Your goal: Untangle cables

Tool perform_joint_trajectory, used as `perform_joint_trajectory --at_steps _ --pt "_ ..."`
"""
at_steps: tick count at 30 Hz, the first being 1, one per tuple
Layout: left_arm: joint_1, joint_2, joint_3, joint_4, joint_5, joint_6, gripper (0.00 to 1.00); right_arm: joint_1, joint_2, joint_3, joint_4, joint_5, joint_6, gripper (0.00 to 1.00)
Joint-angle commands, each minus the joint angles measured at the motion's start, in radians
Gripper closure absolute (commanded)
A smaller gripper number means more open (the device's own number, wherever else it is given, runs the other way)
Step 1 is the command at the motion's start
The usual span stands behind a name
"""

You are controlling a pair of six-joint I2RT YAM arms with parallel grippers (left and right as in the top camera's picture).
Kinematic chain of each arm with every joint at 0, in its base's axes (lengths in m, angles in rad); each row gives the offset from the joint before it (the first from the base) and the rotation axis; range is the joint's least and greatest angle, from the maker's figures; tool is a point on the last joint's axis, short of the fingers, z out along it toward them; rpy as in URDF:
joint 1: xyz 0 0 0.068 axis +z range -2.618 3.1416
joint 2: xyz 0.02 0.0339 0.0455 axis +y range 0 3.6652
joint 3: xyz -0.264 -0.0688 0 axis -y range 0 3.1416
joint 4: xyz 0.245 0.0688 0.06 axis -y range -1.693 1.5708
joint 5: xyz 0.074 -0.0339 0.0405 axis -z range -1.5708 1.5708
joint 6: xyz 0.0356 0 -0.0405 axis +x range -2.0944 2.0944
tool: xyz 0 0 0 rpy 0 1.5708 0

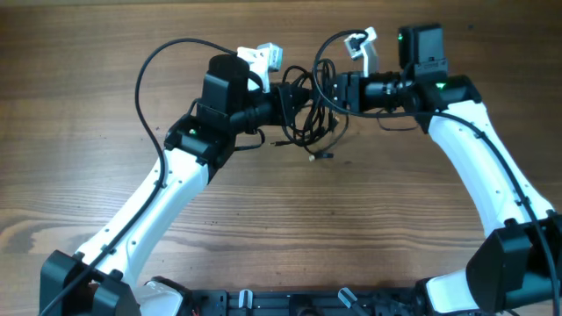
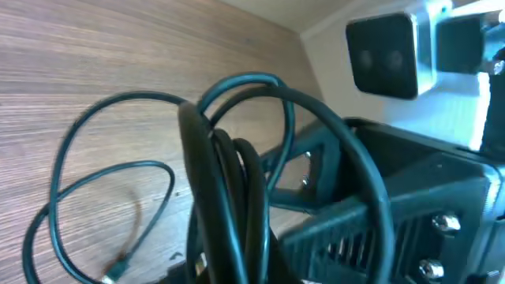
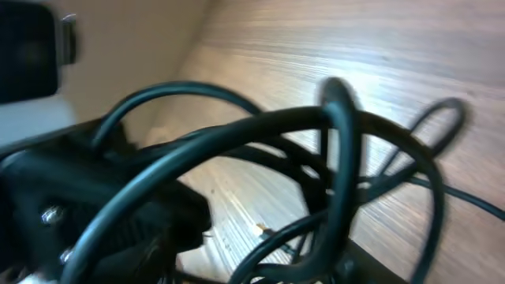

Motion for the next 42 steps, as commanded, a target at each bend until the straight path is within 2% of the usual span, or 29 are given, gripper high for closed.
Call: perform_joint_trajectory --at_steps 1,4,5,6,7,8,10,12,17,21,23,24,26,28,30,31,32,36,39,41,42 --pt "0.006 -0.013 0.009 0.024 0.075 -0.036 0.96 0.047 0.013 0.002 -0.001 0.253 0.198 0.65" --pt "0.006 -0.013 0.009 0.029 0.076 -0.062 0.96 0.064 0.014 0.002 -0.020 0.395 0.291 0.75" --pt "0.007 -0.013 0.008 0.027 0.075 -0.062 0.96 0.060 0.014 0.002 -0.023 0.427 0.290 0.89" --pt "0.007 -0.013 0.008 0.021 0.066 -0.061 0.96 0.045 0.014 0.002 -0.031 0.472 0.307 0.96" --pt "0.007 -0.013 0.008 -0.004 0.017 -0.061 0.96 0.016 0.014 0.002 -0.039 0.498 0.317 0.96" --pt "0.015 -0.013 0.008 -0.095 -0.146 -0.061 0.96 -0.050 0.012 0.002 -0.058 0.500 0.315 0.96" --pt "0.046 -0.013 0.008 -0.234 -0.383 -0.061 0.96 -0.167 0.010 0.004 -0.113 0.500 0.283 0.96" --pt "0.092 -0.013 0.008 -0.327 -0.543 -0.058 0.96 -0.278 0.010 0.004 -0.172 0.555 0.258 0.96" --pt "0.183 -0.015 0.009 -0.372 -0.568 0.095 0.96 -0.476 0.011 0.003 -0.239 0.666 0.233 0.96" --pt "0.200 -0.045 0.009 -0.363 -0.569 0.200 0.96 -0.496 0.011 0.003 -0.278 0.668 0.195 0.96" --pt "0.223 -0.082 0.009 -0.364 -0.698 0.205 0.96 -0.496 0.011 0.003 -0.326 0.757 0.217 0.96" --pt "0.247 -0.116 0.009 -0.362 -0.815 0.205 0.96 -0.496 0.011 0.003 -0.348 0.845 0.243 0.96" --pt "0.274 -0.154 0.009 -0.359 -0.915 0.208 0.96 -0.496 0.011 0.003 -0.368 0.908 0.259 0.96" --pt "0.282 -0.177 0.009 -0.356 -0.869 0.232 0.96 -0.492 0.011 0.003 -0.361 0.739 0.119 0.96" --pt "0.282 -0.188 0.009 -0.356 -0.659 0.289 0.96 -0.472 0.011 0.003 -0.364 0.441 -0.104 0.96" --pt "0.282 -0.189 0.009 -0.347 -0.472 0.322 0.96 -0.452 0.011 0.003 -0.378 0.257 -0.242 0.96" --pt "0.282 -0.189 0.009 -0.336 -0.290 0.353 0.96 -0.435 0.010 0.003 -0.386 0.206 -0.264 0.95" --pt "0.282 -0.189 0.009 -0.284 0.077 0.363 0.96 -0.326 -0.028 0.025 -0.385 0.108 -0.264 0.61" --pt "0.282 -0.188 0.009 -0.249 0.207 0.362 0.96 -0.183 -0.123 0.056 -0.348 0.085 -0.263 0.49" --pt "0.282 -0.186 0.009 -0.250 0.206 0.358 0.96 -0.093 -0.183 0.057 -0.274 0.084 -0.220 0.40" --pt "0.282 -0.183 0.009 -0.250 0.206 0.358 0.96 0.000 -0.213 0.057 -0.200 0.112 -0.155 0.37"
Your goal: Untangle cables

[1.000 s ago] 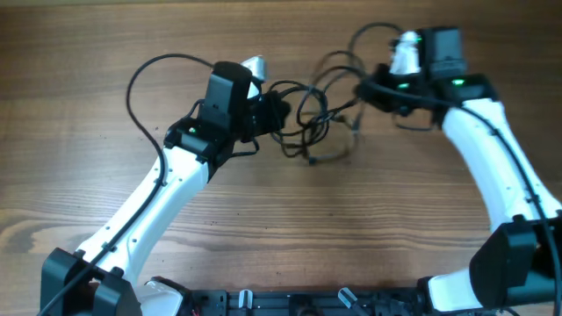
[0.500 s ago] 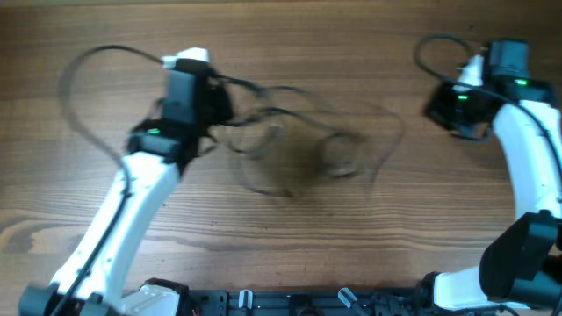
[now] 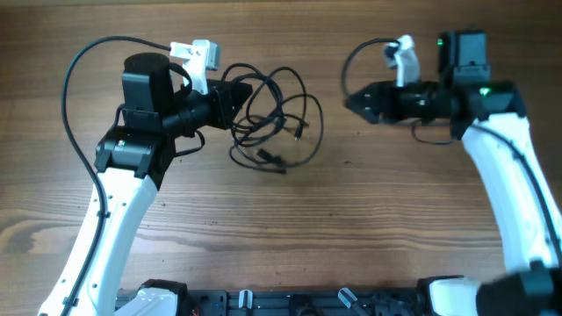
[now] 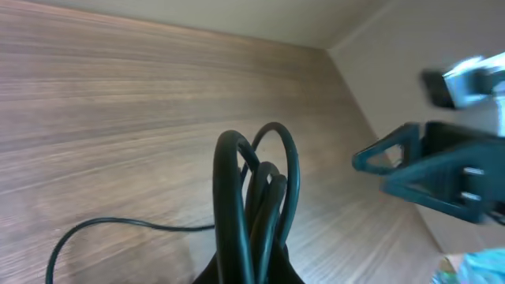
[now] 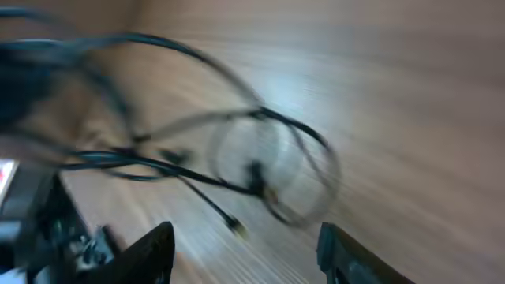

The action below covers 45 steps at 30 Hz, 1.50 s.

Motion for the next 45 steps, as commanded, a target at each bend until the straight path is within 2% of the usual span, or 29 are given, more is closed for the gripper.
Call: perform_joint_trajectory --at_steps 1,4,9,10,12,13,19,22,24,26,27,28,31,35,37,40,45 --pt "-0.002 -0.008 0.000 0.010 0.074 0.006 0.96 0.134 -0.060 0.023 0.094 0.064 0.145 0.37" --pt "-0.002 -0.007 0.000 0.010 0.065 -0.088 0.96 0.237 -0.038 0.021 0.130 0.174 0.230 0.38" --pt "-0.002 -0.006 0.000 0.010 0.028 -0.255 0.96 0.347 0.053 0.021 0.123 0.166 0.200 0.42" --pt "-0.002 -0.006 0.000 0.010 0.013 -0.282 0.96 0.362 0.064 0.021 0.124 0.130 0.144 0.42" --pt "-0.002 -0.006 0.000 0.010 0.002 -0.300 0.96 0.386 0.076 0.021 0.093 0.088 -0.106 0.31" --pt "-0.002 -0.006 0.000 0.010 0.002 -0.300 0.96 0.386 0.079 0.021 0.080 0.112 -0.164 0.30" --pt "-0.002 -0.006 0.000 0.002 0.003 -0.300 0.95 0.386 0.135 0.019 0.072 0.291 -0.402 0.29" --pt "-0.002 -0.006 0.000 0.002 0.003 -0.300 0.95 0.386 0.213 0.019 0.106 0.293 -0.510 0.29" --pt "-0.002 -0.006 0.000 -0.002 0.003 -0.300 0.95 0.386 0.240 0.019 0.122 0.307 -0.509 0.58" --pt "-0.002 -0.006 0.000 -0.013 -0.001 -0.296 0.95 0.385 0.236 0.019 0.121 0.317 -0.502 0.92" --pt "-0.002 -0.006 0.000 -0.024 -0.039 -0.295 0.95 0.381 0.228 0.020 0.121 0.329 -0.455 0.96" --pt "-0.002 -0.006 0.000 -0.044 -0.119 -0.292 0.96 0.373 0.214 0.021 0.118 0.330 -0.411 0.96" --pt "-0.002 0.008 0.000 -0.138 -0.564 -0.293 0.96 0.334 0.105 0.021 0.115 0.330 -0.257 0.95" --pt "-0.002 0.061 0.000 -0.198 -0.872 -0.293 0.96 0.288 -0.126 0.021 0.129 0.327 -0.153 0.96" --pt "-0.002 0.093 0.000 -0.212 -0.947 -0.293 0.96 0.249 -0.268 0.021 0.163 0.349 -0.093 0.96" --pt "-0.002 0.120 0.000 -0.215 -1.016 -0.292 0.96 0.151 -0.422 0.021 0.183 0.554 0.038 0.96" --pt "0.005 0.129 0.000 -0.215 -1.025 -0.292 0.96 0.040 -0.457 0.021 0.153 0.609 0.076 0.96"
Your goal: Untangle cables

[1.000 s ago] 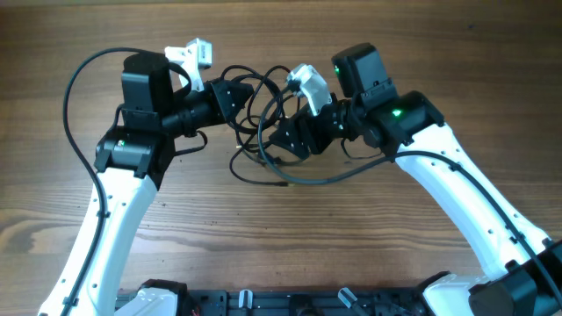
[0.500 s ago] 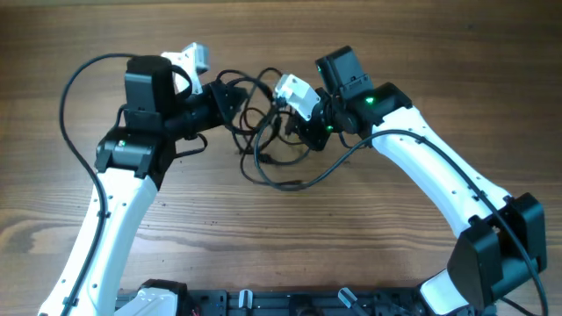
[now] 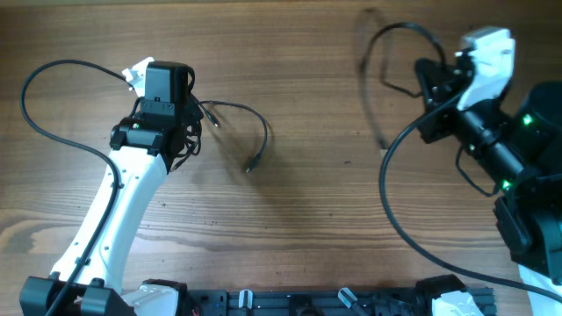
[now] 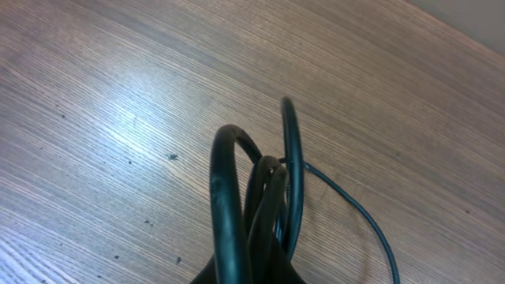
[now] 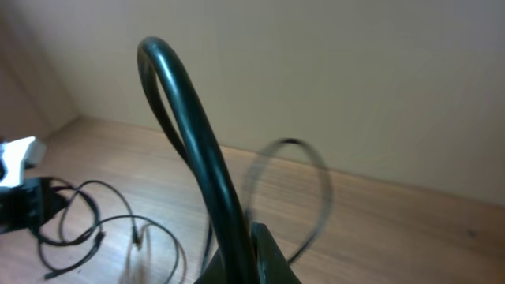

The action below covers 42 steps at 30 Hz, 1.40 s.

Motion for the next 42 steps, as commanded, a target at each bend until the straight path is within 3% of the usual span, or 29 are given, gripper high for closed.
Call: perform_joint_trajectory --at_steps 1,3,6,8,14,16,19,24,28,30,32,33,34,35,42 --pt "0.008 0.006 0.001 0.004 0.005 0.003 0.96 -0.029 0.050 0.008 -0.029 0.088 0.043 0.96" --pt "0.008 0.005 0.001 0.008 0.185 0.043 0.96 -0.066 0.129 0.008 -0.059 0.094 0.119 0.96" --pt "-0.003 0.005 0.001 0.013 0.475 0.084 0.96 -0.209 0.309 0.016 -0.072 -0.059 0.138 0.96" --pt "-0.032 0.005 0.001 0.011 0.543 0.084 0.96 -0.322 0.442 0.051 -0.074 -0.140 0.135 0.96" --pt "-0.116 0.005 0.001 0.027 0.551 0.084 0.96 -0.627 0.640 0.230 -0.126 -0.150 0.138 0.96" --pt "-0.149 0.005 0.001 0.028 0.551 0.084 0.96 -0.763 0.640 0.236 -0.129 -0.018 0.171 0.96" --pt "-0.164 0.005 0.001 0.039 0.552 0.076 0.96 -0.857 0.641 0.235 -0.145 0.282 0.288 0.96" --pt "-0.164 0.005 0.001 0.039 0.555 0.077 0.96 -0.867 0.752 0.235 -0.019 0.556 0.353 0.96" --pt "-0.164 0.005 0.001 0.046 0.555 0.076 0.96 -0.867 0.903 0.235 0.089 0.589 0.372 0.95" --pt "-0.166 0.005 0.001 0.050 0.555 0.076 0.96 -0.867 0.966 0.235 0.115 0.496 0.370 0.75" --pt "-0.166 0.005 0.001 0.050 0.555 0.076 0.96 -0.865 0.995 0.235 0.122 0.331 0.310 0.69" --pt "-0.166 0.005 0.001 0.052 0.555 0.077 0.96 -0.859 0.998 0.235 0.122 0.199 0.278 0.57" --pt "-0.166 0.005 0.001 0.058 0.555 0.076 0.96 -0.854 0.996 0.235 0.122 0.159 0.273 0.33" --pt "-0.166 0.005 0.001 0.061 0.555 0.077 0.96 -0.846 0.995 0.235 0.117 0.134 0.273 0.03" --pt "-0.166 0.005 0.001 0.069 0.555 0.077 0.96 -0.787 0.863 0.240 -0.126 0.126 0.270 0.00"
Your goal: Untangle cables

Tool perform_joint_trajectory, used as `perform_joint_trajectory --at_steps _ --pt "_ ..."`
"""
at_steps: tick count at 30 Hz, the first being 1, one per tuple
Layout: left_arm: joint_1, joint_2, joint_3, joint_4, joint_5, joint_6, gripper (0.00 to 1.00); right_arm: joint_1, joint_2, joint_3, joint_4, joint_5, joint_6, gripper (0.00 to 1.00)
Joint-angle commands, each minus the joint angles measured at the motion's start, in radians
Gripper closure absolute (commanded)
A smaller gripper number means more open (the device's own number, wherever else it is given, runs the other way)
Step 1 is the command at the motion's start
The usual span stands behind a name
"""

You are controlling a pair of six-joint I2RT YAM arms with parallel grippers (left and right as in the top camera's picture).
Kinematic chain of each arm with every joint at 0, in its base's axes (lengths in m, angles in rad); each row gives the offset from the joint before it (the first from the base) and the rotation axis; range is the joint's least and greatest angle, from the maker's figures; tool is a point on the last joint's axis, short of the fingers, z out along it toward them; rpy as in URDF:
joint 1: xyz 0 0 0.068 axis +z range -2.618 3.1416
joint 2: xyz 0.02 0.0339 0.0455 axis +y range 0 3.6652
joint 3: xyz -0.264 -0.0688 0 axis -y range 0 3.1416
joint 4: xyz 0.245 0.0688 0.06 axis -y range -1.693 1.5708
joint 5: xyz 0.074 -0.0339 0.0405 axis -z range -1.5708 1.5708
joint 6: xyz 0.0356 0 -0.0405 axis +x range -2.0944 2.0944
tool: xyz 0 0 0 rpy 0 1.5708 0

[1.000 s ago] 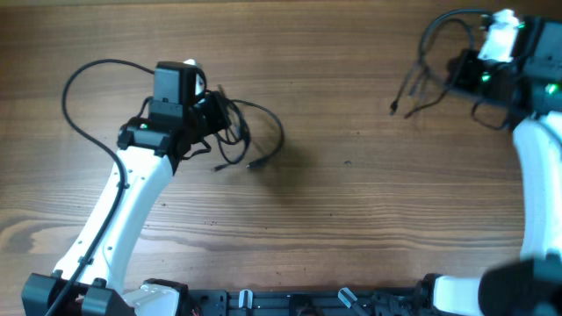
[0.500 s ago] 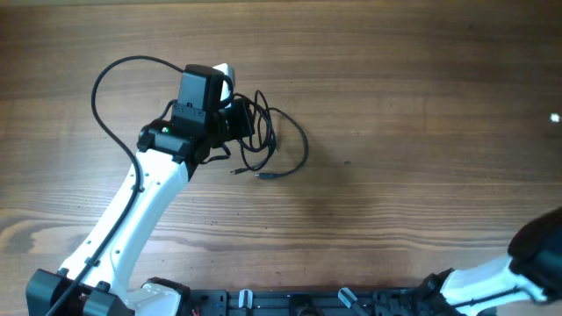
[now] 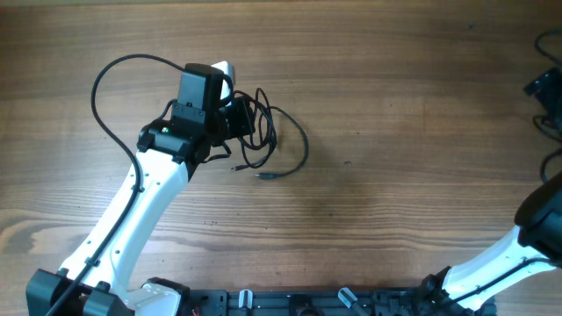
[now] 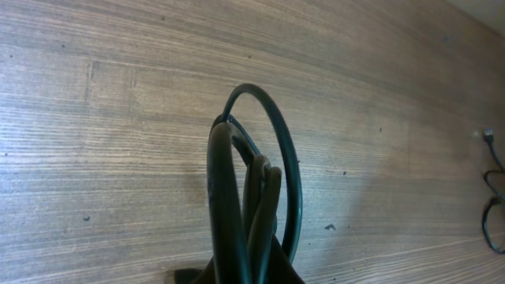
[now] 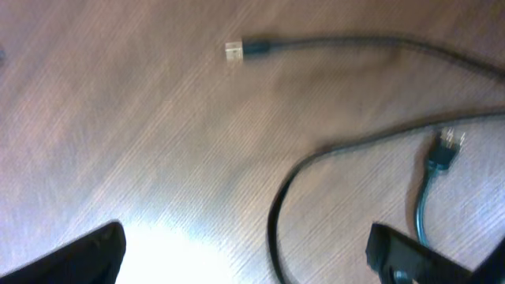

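Note:
My left gripper (image 3: pixel 248 123) is shut on a bundle of dark cable loops (image 4: pixel 221 205), and its jaws are hidden under them in the left wrist view. More loops (image 3: pixel 279 140) spill to its right onto the wooden table, ending in a loose plug (image 3: pixel 263 176). At the far right edge, my right gripper (image 5: pixel 245 256) stands open low over a separate black cable (image 5: pixel 273 211) that lies flat on the table between its fingers (image 5: pixel 87 252). That cable's plug (image 5: pixel 443 150) and a metal-tipped connector (image 5: pixel 235 51) rest nearby.
The wooden table (image 3: pixel 386 202) fills the overhead view. The left arm's own wire arcs over the table at the left (image 3: pixel 110 79). The right arm (image 3: pixel 544 219) shows only at the right edge.
The right gripper held a cable raised in shut jaws; now it is open over a cable lying on the table, further right. The left gripper has moved right with its bundle.
Both grippers were close together at one tangled bundle at the back middle. Then they stood apart, the left holding the bundle, the right open. Then the right held one cable up at the right. Now that cable lies apart from the left's bundle.

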Motion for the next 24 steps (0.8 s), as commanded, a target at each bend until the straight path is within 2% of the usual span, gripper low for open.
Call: perform_joint_trajectory --at_steps 1,6,8,9,11,13,16,18,23,24 --pt "-0.005 0.002 0.001 0.011 0.016 0.009 0.96 0.026 -0.155 0.019 -0.102 -0.021 -0.008 0.00" --pt "-0.005 0.002 0.001 0.011 0.020 0.010 0.96 0.033 -0.318 0.019 -0.411 -0.049 0.006 0.00" --pt "-0.004 0.002 0.002 0.043 0.092 0.067 0.96 0.055 -0.323 0.019 -0.441 -0.322 -0.206 0.00" --pt "-0.004 -0.004 0.002 0.105 0.216 0.136 0.96 0.086 -0.323 0.019 -0.449 -0.548 -0.366 0.00" --pt "-0.002 -0.027 0.002 0.213 0.379 0.147 0.95 0.163 -0.323 0.019 -0.447 -0.764 -0.469 0.02" --pt "-0.001 -0.052 0.002 0.297 0.491 0.139 0.93 0.285 -0.323 0.019 -0.439 -0.889 -0.525 0.09" --pt "0.012 -0.070 0.002 0.299 0.506 0.137 0.85 0.461 -0.323 0.019 -0.376 -0.908 -0.527 0.14" --pt "0.038 -0.069 0.001 0.284 0.505 0.105 0.83 0.616 -0.323 0.019 -0.293 -0.860 -0.492 0.21" --pt "0.117 -0.069 0.001 0.269 0.502 0.007 0.85 0.896 -0.323 0.019 -0.197 -0.566 -0.297 0.25" --pt "0.123 -0.069 0.001 0.260 0.502 0.008 0.91 0.925 -0.323 0.019 -0.188 -0.566 -0.290 0.27"
